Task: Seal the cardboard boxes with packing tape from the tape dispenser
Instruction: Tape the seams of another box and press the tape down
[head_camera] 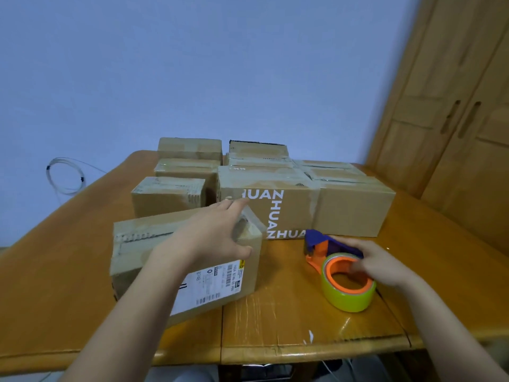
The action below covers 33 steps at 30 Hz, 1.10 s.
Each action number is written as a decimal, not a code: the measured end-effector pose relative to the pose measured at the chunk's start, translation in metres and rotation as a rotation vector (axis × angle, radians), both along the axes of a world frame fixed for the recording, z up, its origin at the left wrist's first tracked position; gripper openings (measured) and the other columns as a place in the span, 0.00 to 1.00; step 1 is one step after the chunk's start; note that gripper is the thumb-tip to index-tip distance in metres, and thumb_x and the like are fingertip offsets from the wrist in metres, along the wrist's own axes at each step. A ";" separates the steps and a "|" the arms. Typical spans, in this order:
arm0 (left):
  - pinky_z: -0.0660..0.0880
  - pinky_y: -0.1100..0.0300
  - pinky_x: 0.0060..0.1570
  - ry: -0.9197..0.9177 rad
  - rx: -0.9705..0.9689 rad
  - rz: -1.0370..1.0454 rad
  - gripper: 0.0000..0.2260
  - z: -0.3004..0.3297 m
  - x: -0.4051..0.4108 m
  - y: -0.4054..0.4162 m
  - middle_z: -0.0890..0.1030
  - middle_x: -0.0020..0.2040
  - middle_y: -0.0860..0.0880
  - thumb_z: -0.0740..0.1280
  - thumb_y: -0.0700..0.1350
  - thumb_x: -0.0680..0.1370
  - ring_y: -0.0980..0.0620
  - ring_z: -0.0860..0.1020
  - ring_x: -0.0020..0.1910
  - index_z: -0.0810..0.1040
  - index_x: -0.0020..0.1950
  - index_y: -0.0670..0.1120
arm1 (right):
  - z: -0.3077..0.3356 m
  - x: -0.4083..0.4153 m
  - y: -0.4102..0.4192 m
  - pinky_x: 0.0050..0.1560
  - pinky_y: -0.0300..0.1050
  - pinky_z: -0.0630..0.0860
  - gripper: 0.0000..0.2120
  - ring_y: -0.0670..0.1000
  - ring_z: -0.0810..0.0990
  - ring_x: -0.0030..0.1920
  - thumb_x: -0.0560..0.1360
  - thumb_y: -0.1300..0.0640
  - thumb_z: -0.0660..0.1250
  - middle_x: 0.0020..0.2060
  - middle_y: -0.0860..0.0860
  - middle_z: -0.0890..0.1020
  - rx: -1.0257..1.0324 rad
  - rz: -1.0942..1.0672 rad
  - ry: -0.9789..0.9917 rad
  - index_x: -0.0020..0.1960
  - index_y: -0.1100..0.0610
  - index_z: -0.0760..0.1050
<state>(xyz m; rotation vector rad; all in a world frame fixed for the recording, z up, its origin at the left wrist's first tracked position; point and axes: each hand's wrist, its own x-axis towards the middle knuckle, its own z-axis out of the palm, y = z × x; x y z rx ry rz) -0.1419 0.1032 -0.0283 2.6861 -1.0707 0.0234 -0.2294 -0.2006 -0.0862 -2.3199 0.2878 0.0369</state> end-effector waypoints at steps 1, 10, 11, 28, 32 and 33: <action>0.61 0.58 0.70 0.017 0.005 -0.023 0.44 0.001 -0.001 0.003 0.55 0.78 0.52 0.69 0.57 0.72 0.52 0.57 0.76 0.45 0.79 0.52 | -0.005 0.001 -0.004 0.35 0.32 0.74 0.28 0.43 0.80 0.42 0.70 0.73 0.67 0.48 0.47 0.82 -0.044 -0.052 -0.028 0.60 0.46 0.73; 0.65 0.77 0.49 0.306 -0.107 -0.183 0.42 0.013 0.001 0.031 0.65 0.65 0.68 0.74 0.55 0.70 0.70 0.69 0.54 0.51 0.76 0.63 | -0.006 0.000 -0.001 0.68 0.51 0.65 0.28 0.56 0.66 0.70 0.75 0.50 0.70 0.70 0.54 0.70 -0.593 -0.278 -0.141 0.72 0.54 0.68; 0.65 0.77 0.50 0.361 -0.180 -0.163 0.38 0.013 0.002 0.033 0.66 0.67 0.66 0.71 0.57 0.71 0.70 0.68 0.56 0.53 0.75 0.64 | -0.003 -0.002 0.009 0.69 0.54 0.63 0.28 0.56 0.64 0.71 0.75 0.50 0.69 0.71 0.53 0.69 -0.615 -0.274 -0.261 0.72 0.53 0.67; 0.64 0.80 0.50 0.079 -0.334 -0.071 0.14 -0.003 0.018 0.027 0.75 0.61 0.57 0.65 0.48 0.79 0.66 0.70 0.53 0.75 0.64 0.49 | -0.054 0.033 0.171 0.71 0.38 0.56 0.31 0.50 0.62 0.72 0.69 0.62 0.57 0.72 0.41 0.67 -0.107 0.117 -1.088 0.71 0.48 0.66; 0.64 0.79 0.52 0.081 -0.344 -0.075 0.15 -0.004 0.018 0.028 0.75 0.61 0.58 0.65 0.48 0.79 0.65 0.71 0.55 0.75 0.65 0.49 | -0.058 0.031 0.167 0.71 0.39 0.60 0.32 0.51 0.64 0.72 0.69 0.64 0.57 0.71 0.42 0.69 -0.080 0.182 -1.036 0.72 0.47 0.66; 0.64 0.80 0.52 0.077 -0.348 -0.081 0.15 -0.004 0.018 0.028 0.75 0.61 0.58 0.65 0.48 0.79 0.66 0.71 0.55 0.75 0.65 0.49 | -0.059 0.030 0.167 0.71 0.39 0.60 0.33 0.50 0.64 0.72 0.69 0.64 0.57 0.71 0.42 0.69 -0.063 0.200 -1.019 0.73 0.47 0.65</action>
